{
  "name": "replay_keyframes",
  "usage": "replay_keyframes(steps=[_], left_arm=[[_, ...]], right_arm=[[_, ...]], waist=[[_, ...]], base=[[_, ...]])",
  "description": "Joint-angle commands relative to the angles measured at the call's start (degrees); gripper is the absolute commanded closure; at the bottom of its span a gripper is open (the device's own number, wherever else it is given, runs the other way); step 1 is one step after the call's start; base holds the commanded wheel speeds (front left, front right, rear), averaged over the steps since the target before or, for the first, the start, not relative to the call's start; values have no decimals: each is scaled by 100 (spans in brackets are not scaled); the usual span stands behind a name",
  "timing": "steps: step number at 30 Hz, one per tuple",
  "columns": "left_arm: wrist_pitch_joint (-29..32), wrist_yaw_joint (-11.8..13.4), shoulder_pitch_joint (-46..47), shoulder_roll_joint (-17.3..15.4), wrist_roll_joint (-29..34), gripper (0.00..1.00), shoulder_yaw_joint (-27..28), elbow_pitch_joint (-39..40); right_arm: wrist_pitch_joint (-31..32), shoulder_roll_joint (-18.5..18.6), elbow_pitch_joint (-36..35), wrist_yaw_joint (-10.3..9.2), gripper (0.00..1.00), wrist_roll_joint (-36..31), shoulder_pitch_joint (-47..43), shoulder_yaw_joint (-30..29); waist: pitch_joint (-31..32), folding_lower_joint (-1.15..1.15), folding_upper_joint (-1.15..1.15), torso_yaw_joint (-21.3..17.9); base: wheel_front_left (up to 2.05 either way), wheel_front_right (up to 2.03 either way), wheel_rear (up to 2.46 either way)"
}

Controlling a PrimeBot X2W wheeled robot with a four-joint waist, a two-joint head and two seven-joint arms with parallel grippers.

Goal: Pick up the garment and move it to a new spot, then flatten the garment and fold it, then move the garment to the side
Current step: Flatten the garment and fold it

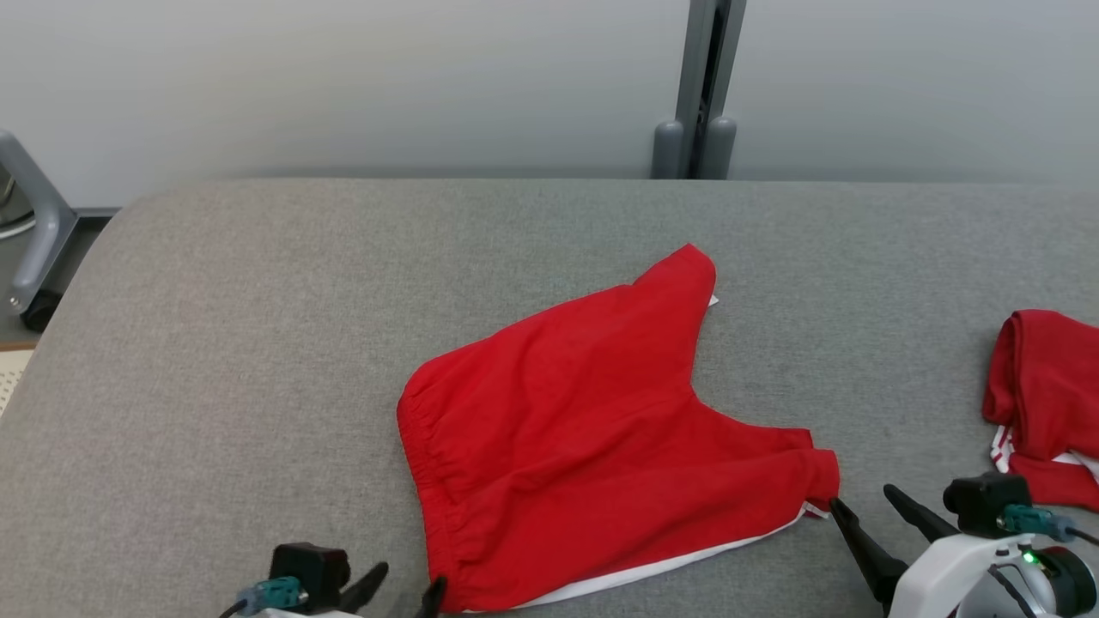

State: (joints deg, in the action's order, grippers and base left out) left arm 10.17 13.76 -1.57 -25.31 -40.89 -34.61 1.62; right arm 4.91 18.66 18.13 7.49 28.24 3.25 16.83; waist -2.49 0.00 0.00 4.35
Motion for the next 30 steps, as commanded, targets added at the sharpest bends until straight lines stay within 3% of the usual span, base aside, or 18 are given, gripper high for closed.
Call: replay_keyframes(steps=[1, 12, 21, 23, 25, 26, 28, 30], left_arm=[[176, -87, 84, -63, -50, 0, -95, 27], [632, -493, 415, 52, -16, 0, -571, -228], [645, -623, 574, 132, -13, 0, -668, -478], [637, -662, 593, 146, -16, 0, -686, -524], [607, -691, 591, 158, -22, 0, -705, -559], [580, -717, 609, 154, 2, 7, -719, -566], [537, -745, 644, 155, 10, 36, -722, -574], [529, -778, 650, 164, -20, 96, -740, -564]], right_arm=[[-90, 66, 130, 0, 0, 74, 190, 90], [-328, 141, 859, 1, 0, 446, 863, 688], [-464, 158, 1175, 1, 0, 678, 1123, 1045], [-501, 161, 1242, 0, 15, 739, 1169, 1112], [-533, 155, 1312, 0, 52, 788, 1197, 1187], [-555, 158, 1342, 0, 59, 815, 1216, 1219], [-588, 178, 1374, 0, 75, 860, 1250, 1284], [-635, 198, 1397, 0, 100, 906, 1259, 1363]], waist=[[-126, 0, 0, 71], [-383, 0, 0, 176], [-463, 0, 0, 163], [-466, 0, 0, 166], [-458, 0, 0, 167], [-453, 0, 0, 167], [-436, 0, 0, 167], [-410, 0, 0, 164]], base=[[0, 0, 0], [0, 0, 0], [0, 0, 0], [0, 0, 0], [0, 0, 0], [0, 0, 0], [0, 0, 0], [0, 0, 0]])
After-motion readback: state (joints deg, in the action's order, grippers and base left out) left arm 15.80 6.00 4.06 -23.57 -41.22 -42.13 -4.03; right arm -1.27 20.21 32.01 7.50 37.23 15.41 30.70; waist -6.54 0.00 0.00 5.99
